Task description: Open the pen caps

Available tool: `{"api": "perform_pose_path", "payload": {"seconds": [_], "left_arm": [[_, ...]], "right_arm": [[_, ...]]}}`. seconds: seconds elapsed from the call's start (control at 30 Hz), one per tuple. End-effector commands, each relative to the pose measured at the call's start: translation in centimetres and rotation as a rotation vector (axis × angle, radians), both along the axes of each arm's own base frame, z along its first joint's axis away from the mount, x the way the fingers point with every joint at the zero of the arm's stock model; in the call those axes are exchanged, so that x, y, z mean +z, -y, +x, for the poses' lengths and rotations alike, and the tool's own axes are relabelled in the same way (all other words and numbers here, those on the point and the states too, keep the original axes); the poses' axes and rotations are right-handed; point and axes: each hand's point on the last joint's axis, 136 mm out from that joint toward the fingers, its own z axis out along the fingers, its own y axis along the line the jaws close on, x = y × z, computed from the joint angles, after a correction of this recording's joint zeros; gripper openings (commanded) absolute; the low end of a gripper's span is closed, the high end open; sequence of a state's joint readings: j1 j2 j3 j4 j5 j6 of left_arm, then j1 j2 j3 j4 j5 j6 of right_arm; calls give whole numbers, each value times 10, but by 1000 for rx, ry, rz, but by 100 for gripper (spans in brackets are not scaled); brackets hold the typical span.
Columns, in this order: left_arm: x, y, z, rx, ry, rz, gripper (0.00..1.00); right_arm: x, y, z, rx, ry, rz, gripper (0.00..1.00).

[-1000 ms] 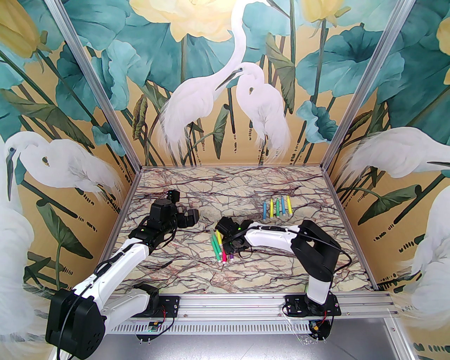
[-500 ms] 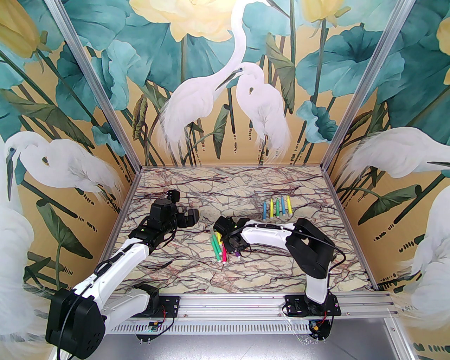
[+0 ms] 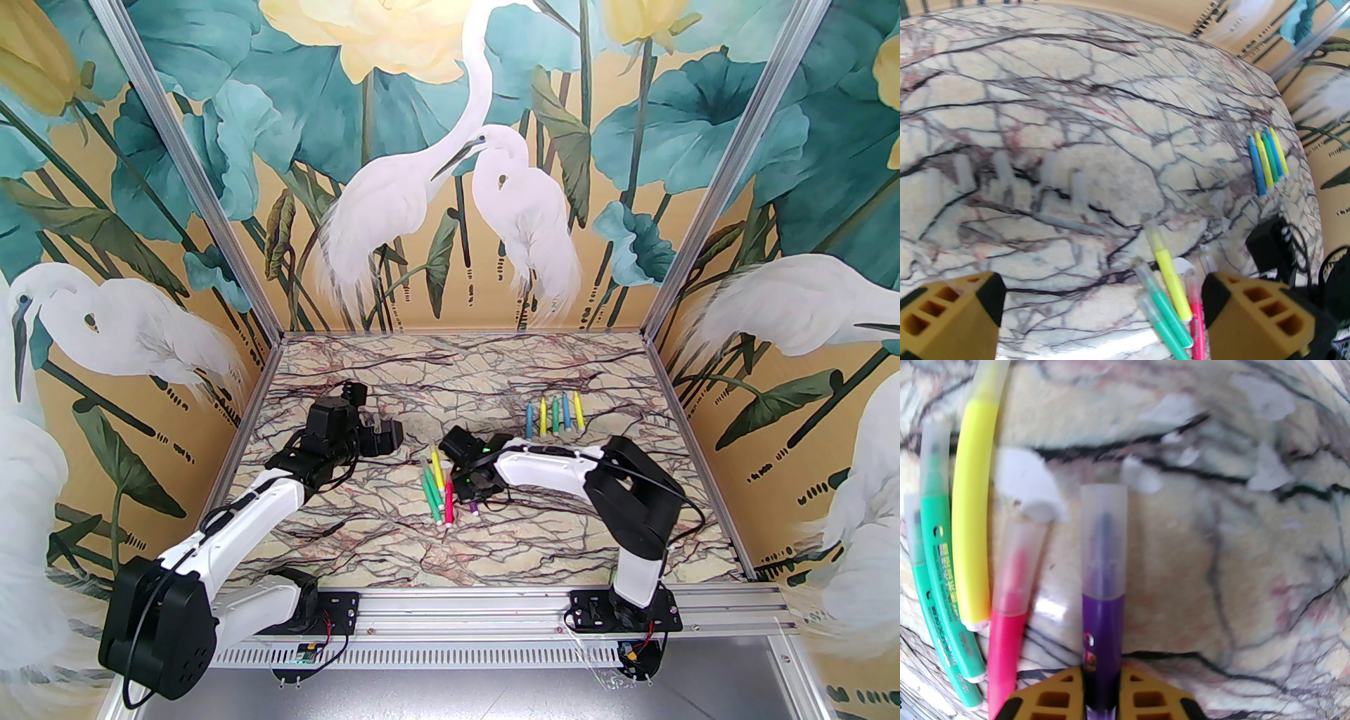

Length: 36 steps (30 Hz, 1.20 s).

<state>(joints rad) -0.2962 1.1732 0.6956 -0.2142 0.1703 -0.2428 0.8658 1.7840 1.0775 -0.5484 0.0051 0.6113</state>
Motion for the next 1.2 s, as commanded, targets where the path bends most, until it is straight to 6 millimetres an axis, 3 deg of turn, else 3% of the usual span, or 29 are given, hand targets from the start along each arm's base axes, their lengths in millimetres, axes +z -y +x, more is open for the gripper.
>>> {"api": "perform_pose_path", "payload": {"seconds": [0.0, 0.3, 0.63, 0.9, 1.17], "left_arm": [[22, 22, 6, -98, 30, -90, 97], [41, 64, -2, -273, 16, -253, 90], [85, 115, -14, -461, 52, -464, 86], [90, 134, -19, -521, 31, -468, 77], [93, 142, -19, -540, 21, -484, 66]], "right_arm": [[45, -13, 25, 26, 147, 151, 0], [102, -14, 40, 110, 305, 369, 0], [148, -29, 32, 242, 426, 509, 0], [166, -37, 27, 305, 464, 565, 0], [167, -39, 23, 330, 455, 581, 0]]}}
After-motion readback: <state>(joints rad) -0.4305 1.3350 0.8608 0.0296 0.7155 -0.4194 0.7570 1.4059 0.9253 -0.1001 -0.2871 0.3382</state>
